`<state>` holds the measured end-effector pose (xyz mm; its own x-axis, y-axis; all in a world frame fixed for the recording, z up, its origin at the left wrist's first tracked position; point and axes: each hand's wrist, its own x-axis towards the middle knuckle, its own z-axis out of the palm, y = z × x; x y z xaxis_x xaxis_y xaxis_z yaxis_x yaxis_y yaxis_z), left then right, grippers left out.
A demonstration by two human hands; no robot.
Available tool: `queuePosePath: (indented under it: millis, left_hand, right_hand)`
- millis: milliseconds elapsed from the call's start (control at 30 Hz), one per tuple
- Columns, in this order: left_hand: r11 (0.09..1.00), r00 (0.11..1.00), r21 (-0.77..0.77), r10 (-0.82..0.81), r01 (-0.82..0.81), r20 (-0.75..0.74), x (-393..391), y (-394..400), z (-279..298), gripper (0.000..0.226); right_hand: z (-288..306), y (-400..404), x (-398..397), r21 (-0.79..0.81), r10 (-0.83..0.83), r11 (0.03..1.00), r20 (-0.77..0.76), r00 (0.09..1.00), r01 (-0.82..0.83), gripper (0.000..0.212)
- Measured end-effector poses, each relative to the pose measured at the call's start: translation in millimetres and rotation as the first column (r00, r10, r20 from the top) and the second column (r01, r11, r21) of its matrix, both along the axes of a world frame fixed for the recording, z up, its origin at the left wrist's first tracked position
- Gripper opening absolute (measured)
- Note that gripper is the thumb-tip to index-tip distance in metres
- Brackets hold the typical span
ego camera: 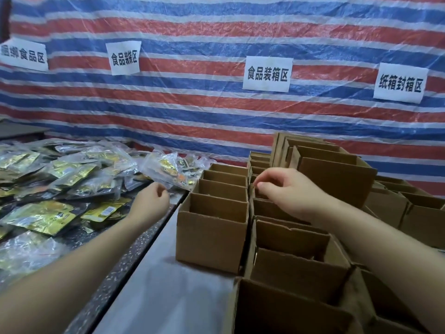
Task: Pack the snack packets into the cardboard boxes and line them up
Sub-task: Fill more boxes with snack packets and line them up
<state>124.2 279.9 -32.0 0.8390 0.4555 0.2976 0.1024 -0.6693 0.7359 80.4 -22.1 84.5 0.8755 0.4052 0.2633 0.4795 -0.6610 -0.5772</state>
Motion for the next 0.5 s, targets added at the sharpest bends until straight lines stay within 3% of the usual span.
queuePosePath:
  millis: [167, 267, 400, 500]
  left_hand:
    - [0.969, 0.976, 0.245, 0.072, -0.020, -0.208, 113.7, 49.4, -44.9, 0.031]
    - [0.933, 0.934, 0.359, 0.154, -0.030, -0.322, 175.0, 62.8, -72.7, 0.041]
    - [0.866, 0.889, 0.491, 0.292, -0.089, -0.352, 239.6, 73.1, -100.8, 0.064]
    - [0.866, 0.826, 0.490, 0.347, -0.101, -0.443, 266.5, 88.6, -117.0, 0.080]
  right_hand:
    - [5.2, 31.8, 97.2, 0.220, -0.094, 0.969, -0.092, 0.991, 0.112, 0.012]
    - [0.6, 50.7, 148.0, 0.205, -0.117, 0.968, -0.149, 0.982, 0.147, 0.012]
    - [-20.0, 80.8, 198.6, 0.161, -0.034, 0.985, -0.206, 0.978, 0.068, 0.020]
    - [-33.3, 104.7, 218.8, 0.192, 0.039, 0.981, -0.242, 0.970, 0.009, 0.018]
